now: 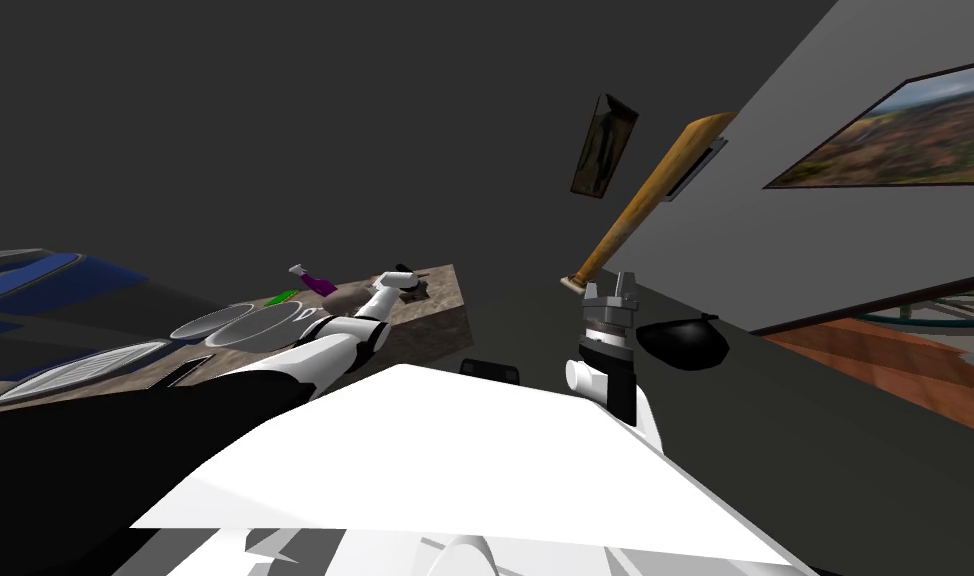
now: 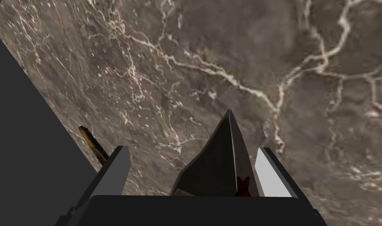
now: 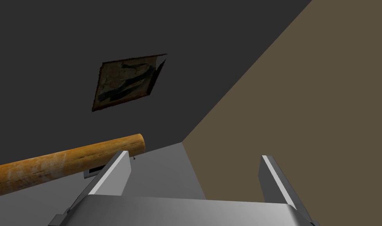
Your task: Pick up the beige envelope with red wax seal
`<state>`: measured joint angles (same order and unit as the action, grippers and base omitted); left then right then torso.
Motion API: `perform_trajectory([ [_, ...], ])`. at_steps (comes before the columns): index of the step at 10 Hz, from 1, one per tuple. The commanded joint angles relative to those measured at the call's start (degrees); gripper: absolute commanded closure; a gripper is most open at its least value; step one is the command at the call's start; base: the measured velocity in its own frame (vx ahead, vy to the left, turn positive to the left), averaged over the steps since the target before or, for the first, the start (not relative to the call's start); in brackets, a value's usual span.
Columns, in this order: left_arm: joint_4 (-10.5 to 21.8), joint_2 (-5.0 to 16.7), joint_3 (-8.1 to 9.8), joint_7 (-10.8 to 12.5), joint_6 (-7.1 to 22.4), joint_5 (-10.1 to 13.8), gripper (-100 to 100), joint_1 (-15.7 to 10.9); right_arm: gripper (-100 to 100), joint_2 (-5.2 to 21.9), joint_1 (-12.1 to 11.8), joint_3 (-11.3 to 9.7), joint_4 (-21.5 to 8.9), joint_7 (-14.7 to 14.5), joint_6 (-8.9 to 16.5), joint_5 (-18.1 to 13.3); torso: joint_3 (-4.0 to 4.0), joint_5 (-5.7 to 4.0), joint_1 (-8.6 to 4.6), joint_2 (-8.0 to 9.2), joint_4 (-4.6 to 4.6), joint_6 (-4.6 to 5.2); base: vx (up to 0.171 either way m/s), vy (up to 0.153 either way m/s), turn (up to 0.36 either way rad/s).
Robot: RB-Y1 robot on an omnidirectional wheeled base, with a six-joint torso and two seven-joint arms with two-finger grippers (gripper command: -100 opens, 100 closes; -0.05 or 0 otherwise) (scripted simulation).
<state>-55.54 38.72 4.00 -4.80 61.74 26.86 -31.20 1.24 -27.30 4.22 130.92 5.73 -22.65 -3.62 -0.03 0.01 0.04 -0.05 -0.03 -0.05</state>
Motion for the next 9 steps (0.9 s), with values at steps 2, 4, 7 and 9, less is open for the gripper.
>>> perform_trajectory([
  [2,2.67,0.95,0.26,0.87,4.56,0.8,-100,-1.8,0,0.0,0.0,0.0,0.0,0.0,0.0,0.0,0.01,0.0,0.02,0.01,0.01,0.0,0.021,0.013,-0.01],
  [4,5.43,1.92,0.5,1.54,8.05,1.58,-100,-3.68,0,0.0,0.0,0.0,0.0,0.0,0.0,0.0,-0.01,0.0,0.07,-0.03,0.0,0.0,0.031,0.029,-0.009],
  [7,10.47,3.79,0.95,2.93,13.02,2.96,-100,-6.95,0,0.0,0.0,0.0,0.0,0.0,0.0,0.0,-0.03,0.02,0.07,-0.04,-0.01,-0.01,0.032,0.029,-0.004],
  [9,12.74,4.7,1.16,3.61,16.24,3.57,-100,-8.36,0,0.0,0.0,0.0,0.0,0.0,0.0,0.0,-0.01,0.02,0.08,-0.02,0.0,-0.01,0.026,0.031,-0.002],
])
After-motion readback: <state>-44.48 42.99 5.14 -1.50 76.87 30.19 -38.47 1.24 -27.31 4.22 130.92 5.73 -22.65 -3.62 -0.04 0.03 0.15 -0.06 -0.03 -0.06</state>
